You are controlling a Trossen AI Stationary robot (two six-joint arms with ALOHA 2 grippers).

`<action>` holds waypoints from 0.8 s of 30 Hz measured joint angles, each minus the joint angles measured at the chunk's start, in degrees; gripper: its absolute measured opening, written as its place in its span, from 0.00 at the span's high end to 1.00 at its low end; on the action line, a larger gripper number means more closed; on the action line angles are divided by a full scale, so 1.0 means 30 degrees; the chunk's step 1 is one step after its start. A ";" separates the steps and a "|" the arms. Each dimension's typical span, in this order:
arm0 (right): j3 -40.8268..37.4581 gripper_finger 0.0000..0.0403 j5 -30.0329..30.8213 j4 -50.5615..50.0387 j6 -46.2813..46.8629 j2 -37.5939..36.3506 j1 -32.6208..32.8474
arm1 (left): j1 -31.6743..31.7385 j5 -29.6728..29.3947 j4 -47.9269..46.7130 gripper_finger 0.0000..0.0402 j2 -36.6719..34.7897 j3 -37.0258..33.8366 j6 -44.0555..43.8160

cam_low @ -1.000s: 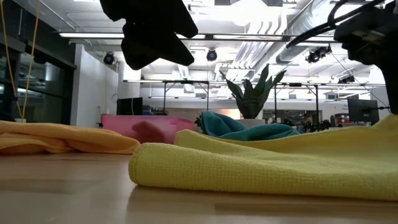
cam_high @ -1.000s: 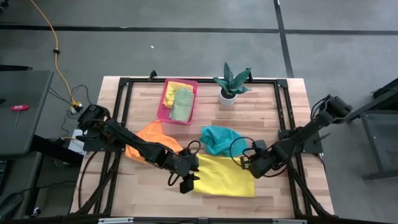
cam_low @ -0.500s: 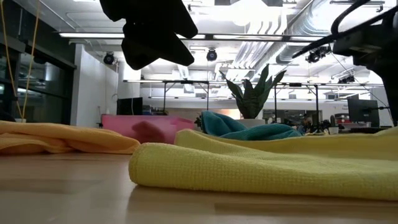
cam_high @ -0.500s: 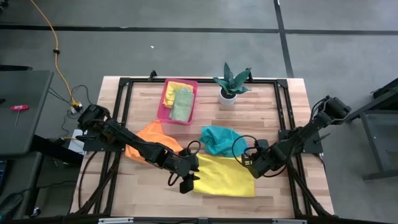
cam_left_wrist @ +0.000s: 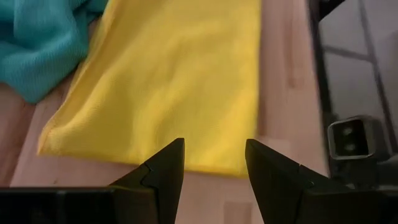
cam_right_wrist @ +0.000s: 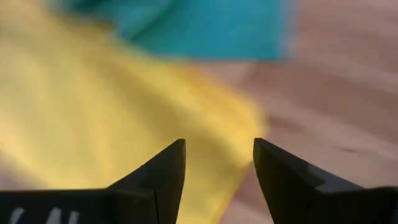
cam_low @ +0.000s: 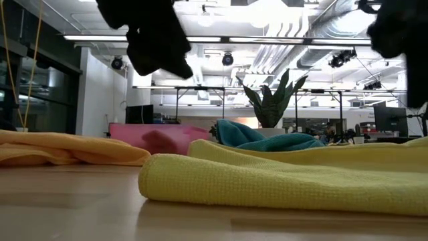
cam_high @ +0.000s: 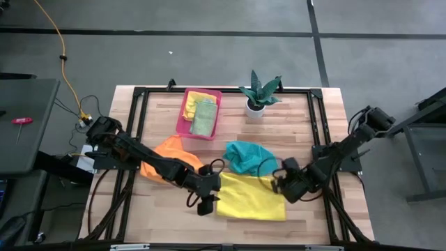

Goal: Fold microfiber towels
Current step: Fold the yellow microfiber cloth

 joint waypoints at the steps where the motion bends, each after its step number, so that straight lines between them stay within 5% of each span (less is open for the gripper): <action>1: 0.0000 0.56 -0.0337 0.1063 -0.1183 0.0101 0.0212 | 0.0000 -0.0006 -0.0223 0.61 0.0027 -0.0013 0.0161; 5: -0.0022 0.64 -0.1057 0.2679 -0.2390 0.1140 0.0550 | -0.0003 -0.0006 0.0143 0.61 0.0068 -0.0015 0.0608; 12: -0.0044 0.97 -0.1043 0.4251 -0.2998 0.3091 -0.0699 | -0.0005 -0.0174 0.0359 0.61 0.0168 -0.0015 0.0671; 18: -0.0051 0.92 -0.1045 0.3876 -0.3853 0.3635 -0.2433 | 0.0000 -0.0283 0.0359 0.61 0.0168 -0.0015 0.1079; 24: -0.0051 0.99 -0.1353 0.3265 -0.4939 0.3635 -0.4109 | 0.0000 -0.0283 -0.0290 0.61 0.0168 -0.0015 0.2652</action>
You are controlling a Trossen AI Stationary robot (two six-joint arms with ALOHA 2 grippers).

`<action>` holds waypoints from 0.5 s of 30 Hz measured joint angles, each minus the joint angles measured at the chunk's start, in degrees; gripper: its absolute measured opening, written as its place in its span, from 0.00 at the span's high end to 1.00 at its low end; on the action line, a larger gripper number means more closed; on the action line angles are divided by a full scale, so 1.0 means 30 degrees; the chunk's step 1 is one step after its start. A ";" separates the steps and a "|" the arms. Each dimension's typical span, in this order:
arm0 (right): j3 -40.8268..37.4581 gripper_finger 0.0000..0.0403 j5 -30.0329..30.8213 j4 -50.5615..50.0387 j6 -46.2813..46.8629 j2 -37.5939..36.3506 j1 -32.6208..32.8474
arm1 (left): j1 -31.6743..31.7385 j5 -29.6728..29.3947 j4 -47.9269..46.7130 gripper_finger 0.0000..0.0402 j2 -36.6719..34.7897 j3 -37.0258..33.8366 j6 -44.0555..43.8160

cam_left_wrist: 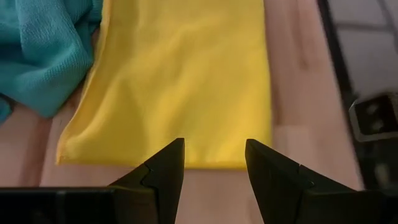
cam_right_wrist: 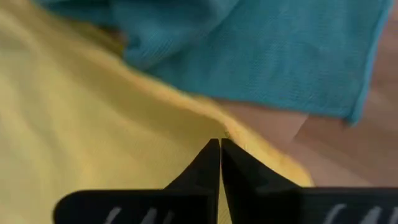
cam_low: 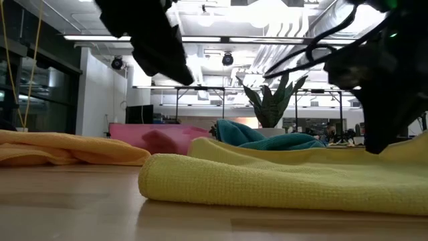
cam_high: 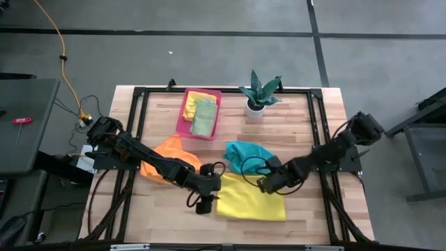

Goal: Fold microfiber towels
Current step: Fold the yellow microfiber cloth

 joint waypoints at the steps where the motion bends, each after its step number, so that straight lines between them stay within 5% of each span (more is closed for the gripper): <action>1: 0.0000 0.99 -0.0037 -0.0195 -0.0133 -0.0004 -0.0234 | 0.0000 0.0000 -0.0269 0.61 0.0000 0.0000 0.0395; 15: 0.0022 0.98 -0.0337 -0.3873 0.1198 -0.2656 -0.1135 | 0.2430 0.1564 -0.3274 0.61 -0.0468 0.0000 0.5910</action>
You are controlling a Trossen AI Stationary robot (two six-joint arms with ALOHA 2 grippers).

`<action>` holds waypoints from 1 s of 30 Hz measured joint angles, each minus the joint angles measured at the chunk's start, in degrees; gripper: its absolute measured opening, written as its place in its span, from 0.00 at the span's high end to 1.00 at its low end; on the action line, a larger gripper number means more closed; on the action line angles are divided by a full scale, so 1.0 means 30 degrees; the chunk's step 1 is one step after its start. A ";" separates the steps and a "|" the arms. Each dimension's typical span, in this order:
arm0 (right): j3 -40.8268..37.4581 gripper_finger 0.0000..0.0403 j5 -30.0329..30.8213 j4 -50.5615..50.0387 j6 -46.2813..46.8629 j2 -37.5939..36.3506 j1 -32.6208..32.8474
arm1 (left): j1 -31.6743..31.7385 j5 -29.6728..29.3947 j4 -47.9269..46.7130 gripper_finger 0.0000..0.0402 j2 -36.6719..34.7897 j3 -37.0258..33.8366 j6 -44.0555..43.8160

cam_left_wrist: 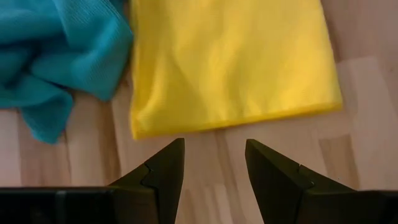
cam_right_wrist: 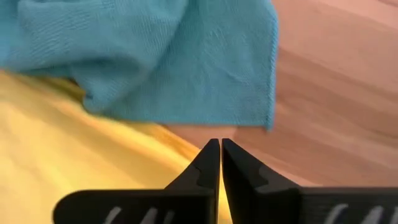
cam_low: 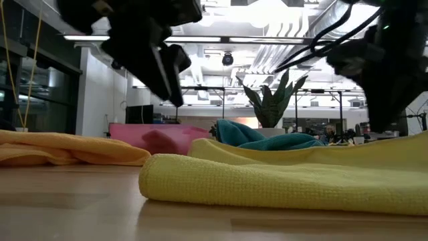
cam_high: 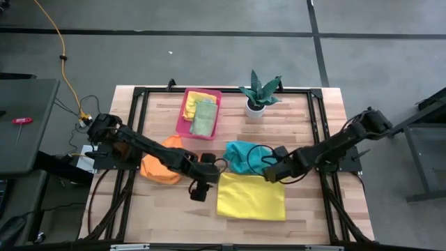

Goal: Fold microfiber towels
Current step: Fold the yellow microfiber cloth

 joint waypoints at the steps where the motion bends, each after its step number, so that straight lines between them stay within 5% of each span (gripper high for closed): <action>1: 0.0007 0.98 -0.0094 -0.0292 0.0056 -0.0160 0.0236 | 0.0274 0.0223 0.0301 0.61 -0.0064 0.0000 0.0113; 8: -0.0191 0.99 -0.1330 -0.3131 0.1359 -0.0622 0.2740 | 0.1489 0.2215 0.3374 0.61 -0.0079 -0.0404 -0.0890; 13: -0.3798 1.00 -0.2205 0.0727 0.4045 -0.2825 0.5474 | 0.1132 0.2553 0.8342 0.61 -0.0072 -0.2292 -0.4232; 18: -0.7108 1.00 0.0392 0.5015 0.5942 -0.5627 0.7961 | -0.0591 0.0001 0.9536 0.64 0.0108 -0.2879 -0.6771; 22: -0.7891 1.00 0.2662 0.5864 0.4509 -0.7085 0.8853 | -0.2217 -0.2917 0.9918 0.78 0.0623 -0.2746 -0.8969; 26: -0.7891 1.00 0.4340 0.6031 0.2369 -0.7793 0.8989 | -0.3245 -0.3298 0.9751 0.97 0.2404 -0.1843 -1.1895; 30: -0.7891 1.00 0.5073 0.6039 0.1292 -0.8069 0.8797 | -0.3840 -0.3129 0.9646 0.99 0.4813 -0.0197 -1.3326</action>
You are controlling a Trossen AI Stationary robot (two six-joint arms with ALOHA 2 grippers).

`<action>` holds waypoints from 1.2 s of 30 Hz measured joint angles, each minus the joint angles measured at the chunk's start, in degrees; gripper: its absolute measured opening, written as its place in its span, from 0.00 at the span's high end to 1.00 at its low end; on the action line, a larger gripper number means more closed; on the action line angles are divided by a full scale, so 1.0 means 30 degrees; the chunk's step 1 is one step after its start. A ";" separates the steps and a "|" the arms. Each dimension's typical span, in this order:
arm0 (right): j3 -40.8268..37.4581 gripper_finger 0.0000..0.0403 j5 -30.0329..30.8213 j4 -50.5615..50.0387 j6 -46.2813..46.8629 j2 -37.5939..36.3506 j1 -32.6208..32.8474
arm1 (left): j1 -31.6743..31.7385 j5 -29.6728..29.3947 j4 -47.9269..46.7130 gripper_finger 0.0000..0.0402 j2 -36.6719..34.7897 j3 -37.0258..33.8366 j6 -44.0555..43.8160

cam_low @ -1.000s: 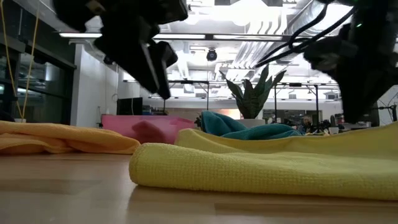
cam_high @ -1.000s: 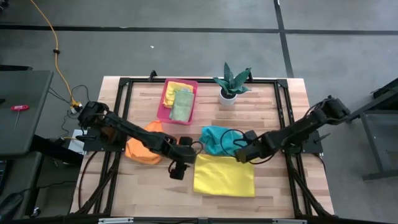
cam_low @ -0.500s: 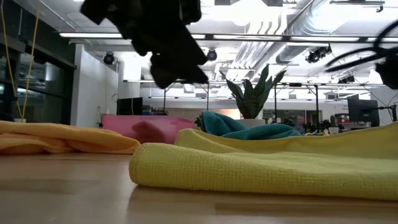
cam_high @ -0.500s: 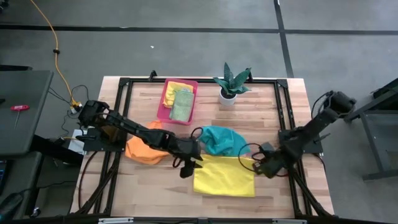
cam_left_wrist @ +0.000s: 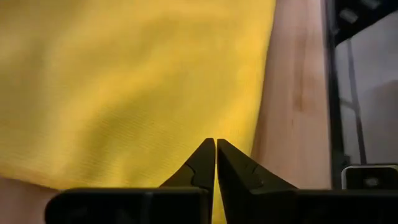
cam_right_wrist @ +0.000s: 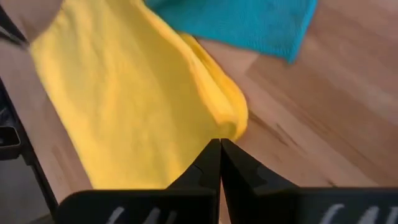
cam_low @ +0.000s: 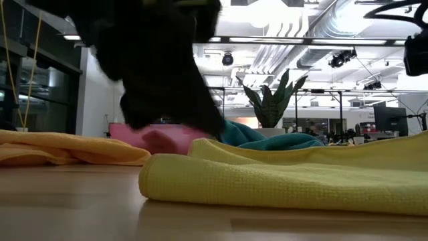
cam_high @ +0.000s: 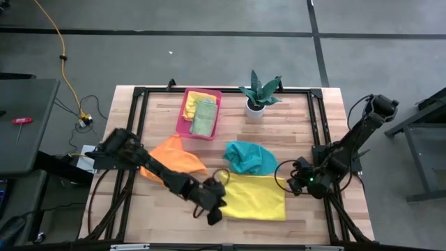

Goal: Fold microfiber towels
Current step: Fold the yellow microfiber cloth

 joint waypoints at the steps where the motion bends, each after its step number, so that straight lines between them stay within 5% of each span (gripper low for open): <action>1: 0.0000 1.00 0.0229 0.0089 -0.0070 -0.0006 -0.0048 | -0.0046 0.0049 -0.0298 0.99 0.0480 0.0354 -0.0278; 11: 0.0000 1.00 0.2466 0.2050 -0.0514 0.0008 -0.0261 | -0.0286 0.1320 -0.2396 1.00 0.2256 0.1842 -0.1683; 19: 0.0000 1.00 0.2858 0.3449 -0.1411 0.0008 -0.2577 | -0.1786 -0.0390 -0.4263 1.00 0.2226 0.1836 -0.4272; 26: 0.0000 1.00 0.0718 0.6462 -0.4684 0.1062 -0.7029 | -0.1735 0.0315 -0.5678 1.00 0.1633 0.1775 -0.3460; 36: 0.0026 1.00 -0.3422 1.3809 -0.7873 0.5999 -1.2061 | -0.0181 0.0804 -0.6702 1.00 0.0604 0.1617 -0.0206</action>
